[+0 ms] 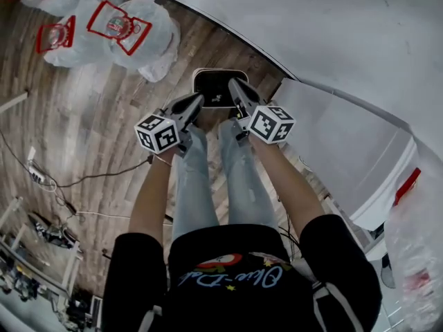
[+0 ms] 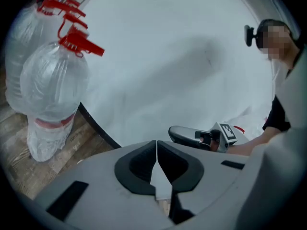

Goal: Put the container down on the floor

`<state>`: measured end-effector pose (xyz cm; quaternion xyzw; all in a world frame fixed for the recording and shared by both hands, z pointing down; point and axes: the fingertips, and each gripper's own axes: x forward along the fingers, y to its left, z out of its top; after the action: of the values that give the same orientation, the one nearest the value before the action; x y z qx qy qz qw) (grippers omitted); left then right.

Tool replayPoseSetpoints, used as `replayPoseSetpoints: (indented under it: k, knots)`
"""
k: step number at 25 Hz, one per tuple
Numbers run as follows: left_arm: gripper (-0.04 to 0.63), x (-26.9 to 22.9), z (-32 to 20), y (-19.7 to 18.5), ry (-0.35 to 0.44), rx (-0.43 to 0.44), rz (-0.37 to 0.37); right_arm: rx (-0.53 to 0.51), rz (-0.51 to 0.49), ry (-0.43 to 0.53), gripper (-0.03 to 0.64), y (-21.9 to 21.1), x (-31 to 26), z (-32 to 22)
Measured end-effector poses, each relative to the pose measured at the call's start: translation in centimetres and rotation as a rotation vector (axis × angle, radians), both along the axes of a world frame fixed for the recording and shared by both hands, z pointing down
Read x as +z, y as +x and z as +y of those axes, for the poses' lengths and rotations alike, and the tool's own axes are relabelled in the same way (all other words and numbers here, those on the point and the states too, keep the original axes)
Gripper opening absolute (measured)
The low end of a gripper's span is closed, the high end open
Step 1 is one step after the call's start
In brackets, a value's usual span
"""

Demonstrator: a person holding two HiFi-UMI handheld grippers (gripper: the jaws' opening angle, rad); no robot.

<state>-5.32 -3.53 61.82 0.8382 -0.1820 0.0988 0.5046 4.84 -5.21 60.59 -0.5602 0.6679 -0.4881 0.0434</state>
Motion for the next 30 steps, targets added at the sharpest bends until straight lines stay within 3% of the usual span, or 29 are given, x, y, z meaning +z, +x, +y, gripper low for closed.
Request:
replayPoseSetpoints:
  k: [8,12,22,26,30]
  knots:
    - [0.009,-9.0,-1.6,-0.9,0.162,-0.077,-0.009,-0.047,0.116,0.099,0.0,1.0,-7.8,0.0]
    - [0.009,-13.4,-2.6,-1.0,0.258,-0.073,-0.02,-0.071,0.198,0.15,0.0,1.3,-11.7,-0.7]
    - [0.008,-23.1,-3.1,0.9,0.435,0.019,-0.016,-0.101,0.305,0.252,0.0,0.8,-20.1,-1.2]
    - [0.009,-26.6,-2.2,1.4,0.442,0.066,0.045,-0.069,0.313,0.276,0.0,0.8,-23.3,-0.8]
    - [0.009,-29.6,-2.2,1.2,0.47,0.094,0.039,-0.051,0.312,0.309,0.0,1.1,-26.9,-0.9]
